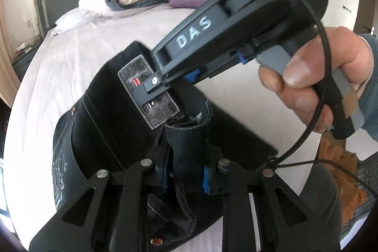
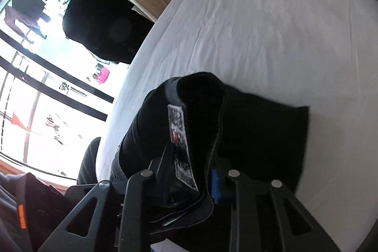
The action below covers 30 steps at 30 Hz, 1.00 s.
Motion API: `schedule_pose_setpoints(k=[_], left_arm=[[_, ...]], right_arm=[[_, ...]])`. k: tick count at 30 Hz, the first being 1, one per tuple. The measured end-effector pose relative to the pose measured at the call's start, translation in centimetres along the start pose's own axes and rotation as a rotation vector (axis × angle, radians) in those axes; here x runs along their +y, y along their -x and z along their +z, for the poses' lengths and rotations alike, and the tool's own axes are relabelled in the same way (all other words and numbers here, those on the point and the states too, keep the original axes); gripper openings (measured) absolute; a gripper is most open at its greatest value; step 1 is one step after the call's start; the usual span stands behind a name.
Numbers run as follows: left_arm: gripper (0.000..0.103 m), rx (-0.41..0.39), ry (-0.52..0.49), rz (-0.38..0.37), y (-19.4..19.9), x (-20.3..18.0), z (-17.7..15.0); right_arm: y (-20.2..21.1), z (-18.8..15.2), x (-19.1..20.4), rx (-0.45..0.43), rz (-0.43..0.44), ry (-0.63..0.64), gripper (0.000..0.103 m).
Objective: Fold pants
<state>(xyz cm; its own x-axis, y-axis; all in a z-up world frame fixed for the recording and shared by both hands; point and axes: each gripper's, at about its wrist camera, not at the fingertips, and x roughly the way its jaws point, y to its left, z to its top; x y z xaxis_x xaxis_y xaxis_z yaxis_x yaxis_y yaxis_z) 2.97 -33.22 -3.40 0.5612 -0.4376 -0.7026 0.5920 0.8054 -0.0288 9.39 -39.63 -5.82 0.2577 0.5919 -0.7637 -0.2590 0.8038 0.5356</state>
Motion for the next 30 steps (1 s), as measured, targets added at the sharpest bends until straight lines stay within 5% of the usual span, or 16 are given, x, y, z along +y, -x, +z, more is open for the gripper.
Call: schedule_pose_setpoints(k=[10, 20, 30], left_arm=[[0.019, 0.042, -0.047, -0.027, -4.7, -5.9, 1.1], [0.019, 0.038, -0.091, -0.035, -7.8, -9.6, -0.3], [0.02, 0.03, -0.114, -0.06, -9.1, -9.4, 0.2]], right_arm=[[0.1, -1.3, -7.2, -0.009, 0.054, -0.08, 0.026], [-0.1, -2.1, -8.9, -0.037, 0.048, -0.112, 0.025], [0.0, -3.1, -9.5, -0.074, 0.063, -0.166, 0.02]])
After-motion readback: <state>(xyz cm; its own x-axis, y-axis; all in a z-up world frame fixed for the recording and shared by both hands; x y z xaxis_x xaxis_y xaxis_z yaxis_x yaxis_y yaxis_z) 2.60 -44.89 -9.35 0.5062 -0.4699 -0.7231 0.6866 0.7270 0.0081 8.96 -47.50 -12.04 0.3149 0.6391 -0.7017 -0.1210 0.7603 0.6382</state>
